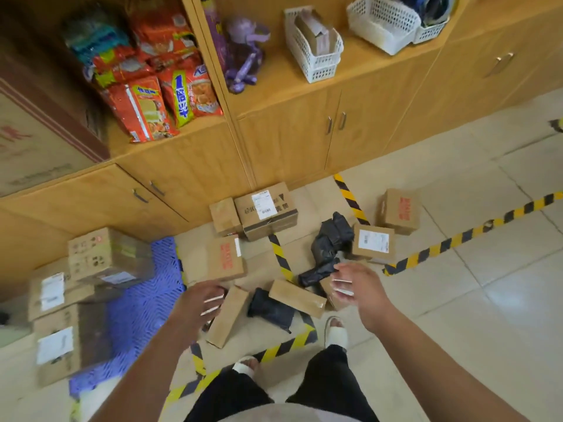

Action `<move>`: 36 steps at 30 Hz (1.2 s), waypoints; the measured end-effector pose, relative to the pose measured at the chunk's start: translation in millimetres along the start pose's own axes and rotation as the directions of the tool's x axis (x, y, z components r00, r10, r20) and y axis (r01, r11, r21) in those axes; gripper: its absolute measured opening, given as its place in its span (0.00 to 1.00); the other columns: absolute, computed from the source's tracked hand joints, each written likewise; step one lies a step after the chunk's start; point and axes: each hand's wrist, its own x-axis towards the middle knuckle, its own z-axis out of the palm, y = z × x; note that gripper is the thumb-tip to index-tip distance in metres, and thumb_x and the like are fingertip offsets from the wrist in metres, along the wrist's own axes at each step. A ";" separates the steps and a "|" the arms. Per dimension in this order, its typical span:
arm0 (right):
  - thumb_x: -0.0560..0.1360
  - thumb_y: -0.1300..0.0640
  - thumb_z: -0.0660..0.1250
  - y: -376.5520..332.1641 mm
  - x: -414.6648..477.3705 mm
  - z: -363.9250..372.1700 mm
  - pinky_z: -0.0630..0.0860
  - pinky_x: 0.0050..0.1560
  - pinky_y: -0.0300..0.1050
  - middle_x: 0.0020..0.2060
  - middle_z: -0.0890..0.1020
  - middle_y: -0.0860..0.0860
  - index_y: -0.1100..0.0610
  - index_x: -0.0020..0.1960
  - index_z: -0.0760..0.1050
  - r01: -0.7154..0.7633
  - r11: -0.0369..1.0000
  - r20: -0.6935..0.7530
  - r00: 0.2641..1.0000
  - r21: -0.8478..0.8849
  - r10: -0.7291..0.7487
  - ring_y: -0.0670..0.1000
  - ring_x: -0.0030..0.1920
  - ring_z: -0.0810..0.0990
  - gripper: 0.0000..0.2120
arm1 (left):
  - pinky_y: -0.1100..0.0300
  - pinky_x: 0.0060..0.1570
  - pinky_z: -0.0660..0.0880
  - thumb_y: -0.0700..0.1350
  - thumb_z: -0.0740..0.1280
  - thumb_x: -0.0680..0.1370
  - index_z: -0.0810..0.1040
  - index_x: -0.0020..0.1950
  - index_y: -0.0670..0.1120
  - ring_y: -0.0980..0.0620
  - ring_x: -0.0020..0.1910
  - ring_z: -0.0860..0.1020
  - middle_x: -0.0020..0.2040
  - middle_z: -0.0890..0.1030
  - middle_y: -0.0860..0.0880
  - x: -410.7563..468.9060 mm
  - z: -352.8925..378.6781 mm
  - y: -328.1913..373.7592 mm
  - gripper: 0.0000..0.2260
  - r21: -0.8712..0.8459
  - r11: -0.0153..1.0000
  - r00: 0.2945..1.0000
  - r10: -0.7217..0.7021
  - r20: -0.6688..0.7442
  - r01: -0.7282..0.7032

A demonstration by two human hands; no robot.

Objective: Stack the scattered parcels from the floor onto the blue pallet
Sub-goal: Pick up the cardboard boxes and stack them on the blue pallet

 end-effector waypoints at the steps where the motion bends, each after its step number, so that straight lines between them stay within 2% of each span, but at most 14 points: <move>1: 0.83 0.63 0.58 -16.1 15.2 -5.6 0.78 0.39 0.46 0.31 0.83 0.54 0.61 0.45 0.77 -0.035 0.999 0.032 0.999 0.011 0.034 0.54 0.32 0.82 0.11 | 0.55 0.45 0.76 0.40 0.62 0.82 0.80 0.50 0.43 0.46 0.46 0.80 0.48 0.82 0.43 2.4 4.0 0.9 0.08 -0.021 1.000 0.999 0.006 -0.049 -0.007; 5: 0.83 0.64 0.56 -49.8 66.9 -5.5 0.71 0.41 0.44 0.26 0.79 0.53 0.61 0.41 0.72 -0.168 0.985 0.083 0.982 -0.040 0.171 0.52 0.32 0.78 0.13 | 0.55 0.44 0.75 0.42 0.63 0.82 0.79 0.55 0.42 0.45 0.44 0.80 0.48 0.82 0.43 28.4 25.9 -7.0 0.07 -0.028 0.997 0.993 -0.074 -0.095 0.071; 7: 0.83 0.64 0.57 -52.5 86.3 5.3 0.70 0.42 0.45 0.33 0.80 0.55 0.62 0.42 0.72 -0.211 0.971 0.069 0.973 -0.116 0.220 0.53 0.36 0.76 0.12 | 0.53 0.46 0.75 0.43 0.64 0.81 0.79 0.57 0.43 0.45 0.45 0.80 0.48 0.82 0.44 51.2 40.3 -16.6 0.08 -0.011 0.990 0.986 -0.144 -0.080 0.143; 9: 0.83 0.64 0.57 -49.4 111.6 14.9 0.70 0.41 0.45 0.37 0.76 0.56 0.64 0.50 0.73 -0.227 0.967 0.034 0.972 -0.119 0.233 0.54 0.37 0.74 0.08 | 0.55 0.45 0.74 0.41 0.64 0.81 0.78 0.54 0.44 0.46 0.43 0.78 0.47 0.80 0.44 81.6 56.6 -22.3 0.05 0.047 0.980 0.979 -0.190 -0.072 0.193; 12: 0.83 0.65 0.56 -30.9 163.7 30.3 0.71 0.37 0.42 0.34 0.75 0.56 0.71 0.62 0.73 -0.171 0.981 0.003 0.985 -0.088 0.172 0.52 0.32 0.74 0.13 | 0.59 0.36 0.66 0.38 0.58 0.83 0.74 0.45 0.44 0.50 0.36 0.72 0.40 0.74 0.45 145.2 81.6 -33.5 0.09 0.093 0.946 0.950 -0.310 -0.021 0.311; 16: 0.82 0.65 0.59 17.0 243.7 52.8 0.72 0.41 0.45 0.38 0.77 0.57 0.64 0.53 0.74 -0.129 0.986 -0.063 0.990 -0.109 0.122 0.54 0.37 0.76 0.06 | 0.59 0.33 0.60 0.39 0.56 0.83 0.69 0.39 0.45 0.51 0.32 0.66 0.35 0.68 0.48 246.4 109.8 -72.5 0.13 0.137 0.908 0.915 -0.403 0.025 0.396; 18: 0.82 0.66 0.57 40.4 294.5 65.9 0.73 0.44 0.47 0.42 0.77 0.59 0.63 0.50 0.74 -0.122 0.983 -0.061 0.991 -0.135 0.115 0.56 0.41 0.77 0.07 | 0.60 0.37 0.66 0.43 0.59 0.82 0.72 0.41 0.47 0.52 0.35 0.70 0.37 0.72 0.49 300.0 120.8 -84.7 0.10 0.130 0.932 0.937 -0.346 0.049 0.338; 22: 0.81 0.64 0.61 79.5 403.3 96.6 0.74 0.65 0.60 0.56 0.81 0.63 0.62 0.57 0.76 0.002 0.967 -0.026 1.000 -0.256 -0.009 0.62 0.60 0.80 0.08 | 0.53 0.47 0.72 0.49 0.65 0.77 0.80 0.49 0.48 0.44 0.47 0.78 0.43 0.80 0.49 413.9 128.2 -100.3 0.07 0.005 0.999 0.992 -0.051 -0.116 0.052; 24: 0.80 0.63 0.64 91.1 453.2 114.4 0.74 0.65 0.62 0.51 0.81 0.61 0.57 0.53 0.78 0.064 0.954 -0.012 0.997 -0.292 -0.071 0.63 0.62 0.78 0.05 | 0.51 0.56 0.74 0.56 0.66 0.77 0.78 0.51 0.54 0.44 0.52 0.78 0.47 0.80 0.51 461.4 131.0 -103.4 0.08 0.056 0.998 0.984 0.048 -0.170 -0.039; 26: 0.78 0.60 0.66 96.5 501.4 130.0 0.72 0.66 0.64 0.55 0.78 0.66 0.56 0.53 0.77 0.118 0.937 0.019 0.993 -0.327 -0.119 0.66 0.63 0.74 0.04 | 0.48 0.60 0.74 0.59 0.64 0.78 0.76 0.56 0.55 0.46 0.53 0.77 0.49 0.78 0.51 505.8 136.7 -106.1 0.11 0.095 0.991 0.978 0.106 -0.178 -0.091; 28: 0.77 0.55 0.68 98.5 549.3 143.2 0.72 0.67 0.62 0.62 0.76 0.62 0.56 0.65 0.74 0.195 0.900 0.065 0.981 -0.390 -0.184 0.64 0.64 0.74 0.18 | 0.49 0.60 0.73 0.59 0.63 0.79 0.74 0.60 0.53 0.47 0.54 0.76 0.52 0.77 0.50 544.7 142.9 -110.1 0.14 0.066 0.990 0.970 0.135 -0.203 -0.124; 31: 0.77 0.46 0.68 89.6 607.5 163.6 0.68 0.69 0.53 0.73 0.69 0.53 0.53 0.77 0.61 0.263 0.829 0.078 0.963 -0.494 -0.259 0.57 0.70 0.70 0.33 | 0.53 0.62 0.69 0.58 0.63 0.79 0.70 0.70 0.47 0.48 0.60 0.74 0.62 0.76 0.49 595.2 150.0 -109.7 0.23 0.017 0.984 0.953 0.178 -0.245 -0.180; 34: 0.77 0.43 0.68 76.2 658.4 182.3 0.69 0.63 0.51 0.76 0.65 0.53 0.53 0.80 0.54 0.293 0.810 0.017 0.943 -0.507 -0.331 0.57 0.72 0.69 0.38 | 0.48 0.68 0.68 0.65 0.65 0.74 0.67 0.74 0.49 0.45 0.64 0.74 0.66 0.76 0.49 639.8 155.3 -107.4 0.32 -0.068 0.983 0.937 0.143 -0.318 -0.173; 36: 0.77 0.45 0.69 70.9 682.7 191.3 0.70 0.62 0.52 0.75 0.67 0.53 0.53 0.80 0.55 0.291 0.831 0.000 0.944 -0.475 -0.331 0.57 0.69 0.71 0.37 | 0.50 0.63 0.70 0.64 0.65 0.75 0.69 0.73 0.46 0.42 0.64 0.75 0.67 0.76 0.47 667.1 159.1 -108.6 0.32 -0.094 0.982 0.930 0.122 -0.348 -0.164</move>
